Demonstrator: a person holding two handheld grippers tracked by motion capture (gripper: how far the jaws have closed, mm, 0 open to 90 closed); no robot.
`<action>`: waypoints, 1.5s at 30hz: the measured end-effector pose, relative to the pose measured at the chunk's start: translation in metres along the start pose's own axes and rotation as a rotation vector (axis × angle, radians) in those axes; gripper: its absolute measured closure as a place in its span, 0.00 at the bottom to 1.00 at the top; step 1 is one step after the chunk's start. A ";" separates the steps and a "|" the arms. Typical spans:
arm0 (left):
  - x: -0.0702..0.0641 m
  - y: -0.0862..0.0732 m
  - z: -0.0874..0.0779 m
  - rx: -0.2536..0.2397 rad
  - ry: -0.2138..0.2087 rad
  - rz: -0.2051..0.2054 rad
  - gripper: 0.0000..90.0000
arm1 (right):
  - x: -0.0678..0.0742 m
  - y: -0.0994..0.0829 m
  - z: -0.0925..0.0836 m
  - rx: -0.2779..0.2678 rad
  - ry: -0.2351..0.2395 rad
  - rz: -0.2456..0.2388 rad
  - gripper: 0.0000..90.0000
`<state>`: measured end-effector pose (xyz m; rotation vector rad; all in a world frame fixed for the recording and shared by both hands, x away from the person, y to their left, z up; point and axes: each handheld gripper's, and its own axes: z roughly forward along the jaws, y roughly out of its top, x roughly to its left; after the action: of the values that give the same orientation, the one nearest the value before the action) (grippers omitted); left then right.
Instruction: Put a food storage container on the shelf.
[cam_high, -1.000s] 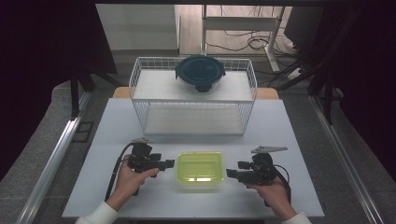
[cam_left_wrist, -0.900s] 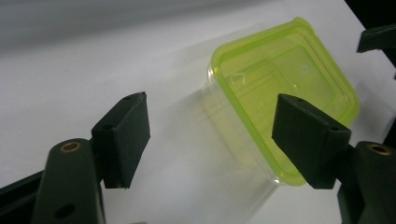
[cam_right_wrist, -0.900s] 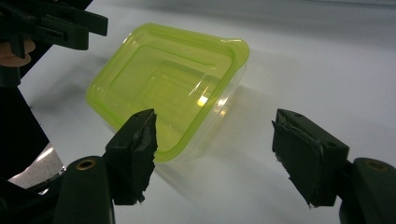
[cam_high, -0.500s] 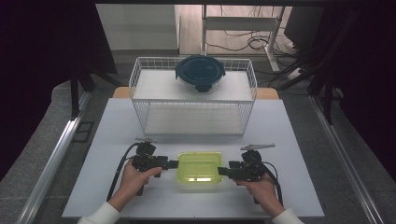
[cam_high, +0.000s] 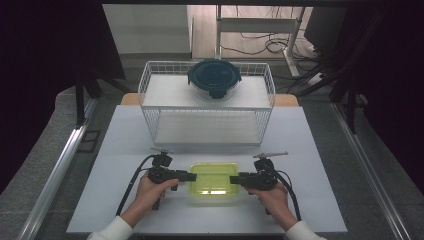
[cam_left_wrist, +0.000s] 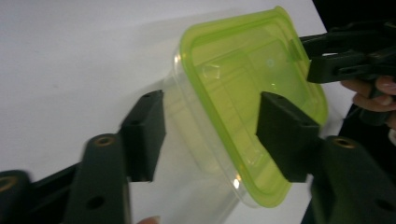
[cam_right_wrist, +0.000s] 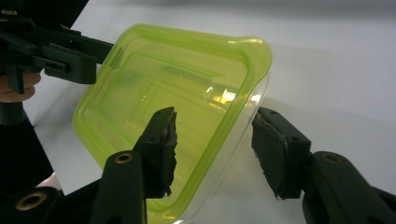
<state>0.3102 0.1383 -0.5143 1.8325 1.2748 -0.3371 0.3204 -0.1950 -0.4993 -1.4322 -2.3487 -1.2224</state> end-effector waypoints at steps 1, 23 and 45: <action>0.000 0.000 0.001 0.006 -0.013 -0.001 0.53 | -0.001 -0.001 0.001 0.008 0.011 0.011 0.59; -0.013 -0.008 -0.008 -0.061 -0.036 -0.031 0.85 | -0.007 -0.004 -0.015 -0.029 0.083 0.132 0.87; -0.031 -0.004 -0.028 -0.123 -0.035 0.061 0.88 | 0.014 0.004 -0.035 -0.109 0.070 0.008 0.87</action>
<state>0.2864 0.1402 -0.4799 1.7499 1.1873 -0.2514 0.3064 -0.2087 -0.4667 -1.4043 -2.2605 -1.3949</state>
